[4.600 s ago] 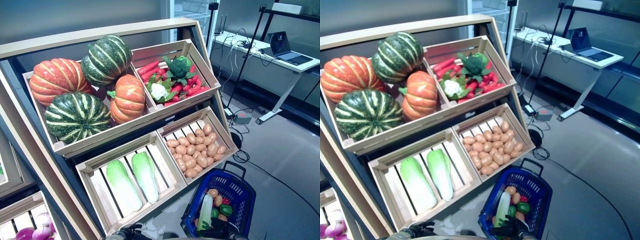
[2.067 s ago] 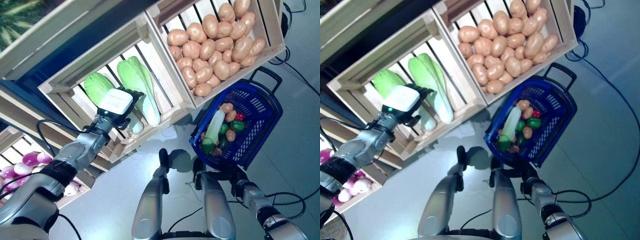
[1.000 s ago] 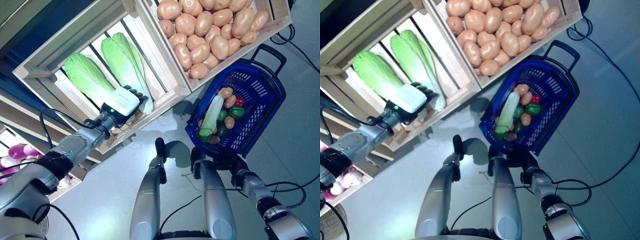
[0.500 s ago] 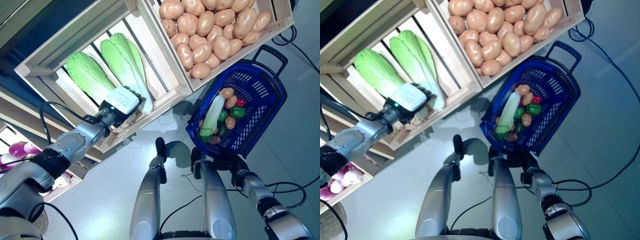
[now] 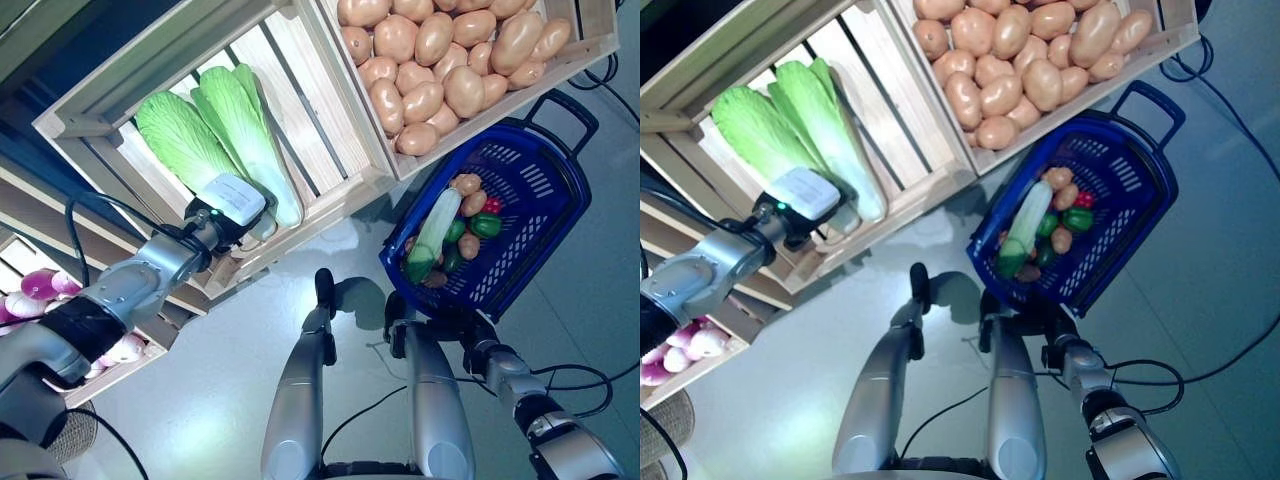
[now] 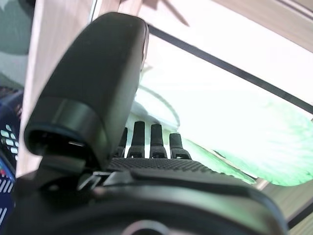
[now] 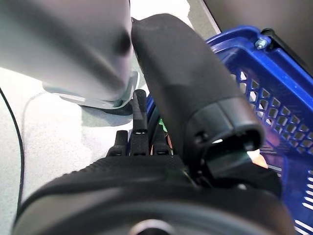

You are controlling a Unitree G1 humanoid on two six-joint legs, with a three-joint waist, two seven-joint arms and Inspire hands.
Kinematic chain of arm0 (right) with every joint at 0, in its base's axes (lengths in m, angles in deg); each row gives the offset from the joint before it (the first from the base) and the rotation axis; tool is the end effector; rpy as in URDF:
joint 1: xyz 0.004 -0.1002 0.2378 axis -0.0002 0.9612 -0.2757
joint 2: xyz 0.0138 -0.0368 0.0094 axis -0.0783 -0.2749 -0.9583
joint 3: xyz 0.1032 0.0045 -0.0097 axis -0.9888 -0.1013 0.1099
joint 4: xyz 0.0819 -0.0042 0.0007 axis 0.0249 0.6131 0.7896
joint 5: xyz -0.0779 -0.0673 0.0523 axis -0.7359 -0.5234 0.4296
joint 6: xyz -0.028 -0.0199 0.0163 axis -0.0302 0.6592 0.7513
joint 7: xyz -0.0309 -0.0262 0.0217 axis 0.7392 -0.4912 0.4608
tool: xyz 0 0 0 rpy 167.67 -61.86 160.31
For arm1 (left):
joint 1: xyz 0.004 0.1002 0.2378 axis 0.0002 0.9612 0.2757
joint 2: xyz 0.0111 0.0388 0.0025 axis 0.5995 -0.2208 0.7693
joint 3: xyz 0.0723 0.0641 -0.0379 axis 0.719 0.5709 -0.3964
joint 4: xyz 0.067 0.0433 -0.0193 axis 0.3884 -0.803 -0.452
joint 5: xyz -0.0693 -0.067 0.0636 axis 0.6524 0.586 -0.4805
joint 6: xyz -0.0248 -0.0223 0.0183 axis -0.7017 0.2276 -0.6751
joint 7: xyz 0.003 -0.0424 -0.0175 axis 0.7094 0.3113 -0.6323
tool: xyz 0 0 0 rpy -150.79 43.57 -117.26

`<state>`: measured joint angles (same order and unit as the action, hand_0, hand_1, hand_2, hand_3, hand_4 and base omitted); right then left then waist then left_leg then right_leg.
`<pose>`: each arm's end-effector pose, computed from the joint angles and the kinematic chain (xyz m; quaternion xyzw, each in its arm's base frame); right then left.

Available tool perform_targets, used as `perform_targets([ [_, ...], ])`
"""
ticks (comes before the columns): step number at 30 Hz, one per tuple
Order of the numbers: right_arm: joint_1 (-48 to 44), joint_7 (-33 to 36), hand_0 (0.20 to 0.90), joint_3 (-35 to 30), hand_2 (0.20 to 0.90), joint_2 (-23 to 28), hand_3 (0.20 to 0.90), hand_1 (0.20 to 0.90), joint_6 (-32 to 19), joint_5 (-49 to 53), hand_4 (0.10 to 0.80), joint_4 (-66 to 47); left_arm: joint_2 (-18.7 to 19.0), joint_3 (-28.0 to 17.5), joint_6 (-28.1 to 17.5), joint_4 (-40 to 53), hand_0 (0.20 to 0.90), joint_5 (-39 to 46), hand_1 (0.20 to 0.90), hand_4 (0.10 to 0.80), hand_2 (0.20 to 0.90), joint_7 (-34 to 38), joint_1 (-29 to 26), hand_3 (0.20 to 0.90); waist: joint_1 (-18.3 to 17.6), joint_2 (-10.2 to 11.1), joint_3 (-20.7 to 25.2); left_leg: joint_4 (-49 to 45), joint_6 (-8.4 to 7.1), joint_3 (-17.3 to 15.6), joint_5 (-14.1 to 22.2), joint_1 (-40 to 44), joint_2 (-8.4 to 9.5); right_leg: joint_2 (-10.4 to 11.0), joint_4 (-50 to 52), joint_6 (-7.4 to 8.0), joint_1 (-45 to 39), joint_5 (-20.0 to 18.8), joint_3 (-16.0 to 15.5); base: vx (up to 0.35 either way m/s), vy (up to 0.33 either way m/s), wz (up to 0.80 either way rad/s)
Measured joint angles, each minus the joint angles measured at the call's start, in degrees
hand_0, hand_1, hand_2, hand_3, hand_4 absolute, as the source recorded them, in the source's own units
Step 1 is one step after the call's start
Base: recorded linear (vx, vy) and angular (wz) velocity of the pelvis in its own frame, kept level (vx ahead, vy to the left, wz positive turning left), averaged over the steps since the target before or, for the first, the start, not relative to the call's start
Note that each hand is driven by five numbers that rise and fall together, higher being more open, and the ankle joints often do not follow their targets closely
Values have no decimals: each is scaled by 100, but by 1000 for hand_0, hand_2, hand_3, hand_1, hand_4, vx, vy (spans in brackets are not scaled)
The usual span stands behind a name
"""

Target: Put vegetables into the basket

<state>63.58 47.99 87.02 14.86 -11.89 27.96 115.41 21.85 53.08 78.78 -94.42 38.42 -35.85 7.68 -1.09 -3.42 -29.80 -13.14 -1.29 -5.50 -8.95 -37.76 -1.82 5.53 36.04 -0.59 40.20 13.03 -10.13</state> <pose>0.2425 -0.2416 -0.0391 -0.0164 0.2768 -0.0301 0.9603 0.3027 0.2354 0.1751 0.8634 -0.0739 -0.0962 0.4897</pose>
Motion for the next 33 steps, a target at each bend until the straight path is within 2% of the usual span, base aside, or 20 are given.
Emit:
perform_targets([
  [4,87,1,900,-2,900,-22,900,900,-92,165,800,-3,0,-665,118,303,900,-3,900,800,900,157,396,900,68,-1,-1,3,35,60,-25,-15,0,-7,19,-31,-1,31,-50,5,-44,6],
  [7,174,5,900,-26,900,-94,900,900,-222,173,800,-11,-2,-1361,210,380,900,-24,900,800,900,600,744,900,85,-2,-1,43,-17,119,-55,-9,0,12,40,-74,-1,59,-131,-3,-42,9],
  [13,260,77,900,-29,900,-144,900,900,-281,183,800,-22,-33,-2034,144,321,900,-454,900,800,900,1507,1240,900,204,-2,-1,91,-68,189,-93,56,6,18,97,-114,-30,84,-173,0,-19,3],
  [16,276,90,900,-28,900,-166,900,900,-294,183,800,-22,-58,-2072,-63,-6,900,-557,900,800,900,2112,1448,900,210,-2,0,105,-83,198,-104,94,6,18,96,-117,-64,86,-183,0,0,0],
  [20,281,92,900,-33,900,-177,900,900,-323,183,800,-22,-95,-2062,-296,-350,900,-710,900,800,900,2480,1624,900,213,-4,-1,129,-94,199,-112,94,5,19,95,-117,-62,86,-191,0,0,0],
  [25,281,92,900,-32,900,-176,900,900,-323,182,800,-39,-181,-2033,-319,-569,900,-824,900,800,900,2583,1659,900,209,-5,-1,144,-92,196,-111,94,0,16,81,-118,-59,87,-193,0,0,0],
  [33,288,93,900,-27,900,-179,900,900,-320,181,800,-71,-186,-1576,-418,-748,900,-867,900,800,900,2691,1614,900,190,-7,-3,145,-91,194,-110,82,-11,-5,35,-118,-59,87,-185,0,1,0],
])
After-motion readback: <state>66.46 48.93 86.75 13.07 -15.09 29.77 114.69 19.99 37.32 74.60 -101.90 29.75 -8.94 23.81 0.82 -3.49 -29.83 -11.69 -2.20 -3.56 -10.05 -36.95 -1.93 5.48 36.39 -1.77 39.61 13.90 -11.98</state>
